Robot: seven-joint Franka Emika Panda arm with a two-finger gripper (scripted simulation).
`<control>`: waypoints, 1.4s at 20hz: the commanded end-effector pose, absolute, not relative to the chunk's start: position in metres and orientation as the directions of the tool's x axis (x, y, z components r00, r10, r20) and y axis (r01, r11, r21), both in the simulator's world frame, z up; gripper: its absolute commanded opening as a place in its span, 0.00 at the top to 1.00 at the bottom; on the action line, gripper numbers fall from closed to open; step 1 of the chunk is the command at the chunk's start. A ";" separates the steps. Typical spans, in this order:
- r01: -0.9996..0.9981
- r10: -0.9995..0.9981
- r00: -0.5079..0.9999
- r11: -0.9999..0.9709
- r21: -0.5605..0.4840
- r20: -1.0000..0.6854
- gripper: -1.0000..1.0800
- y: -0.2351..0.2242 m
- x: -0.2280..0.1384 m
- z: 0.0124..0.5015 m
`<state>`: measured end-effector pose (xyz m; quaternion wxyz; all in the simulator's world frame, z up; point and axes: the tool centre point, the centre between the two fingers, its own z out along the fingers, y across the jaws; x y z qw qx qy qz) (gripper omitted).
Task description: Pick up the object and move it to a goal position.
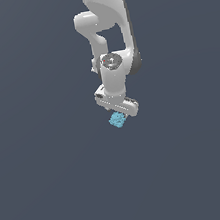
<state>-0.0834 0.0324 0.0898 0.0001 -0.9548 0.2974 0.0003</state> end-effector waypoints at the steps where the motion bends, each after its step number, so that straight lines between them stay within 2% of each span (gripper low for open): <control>1: -0.568 -0.568 0.823 -0.823 0.000 -0.001 0.04 0.032 -0.084 0.087; 17: -0.572 -0.572 0.820 -0.820 0.000 0.000 0.04 0.032 -0.084 0.040; 18: -0.572 -0.572 0.820 -0.820 0.000 0.000 1.00 0.032 -0.084 0.040; 28: -0.571 -0.571 0.821 -0.821 -0.001 0.001 1.00 0.033 -0.084 0.041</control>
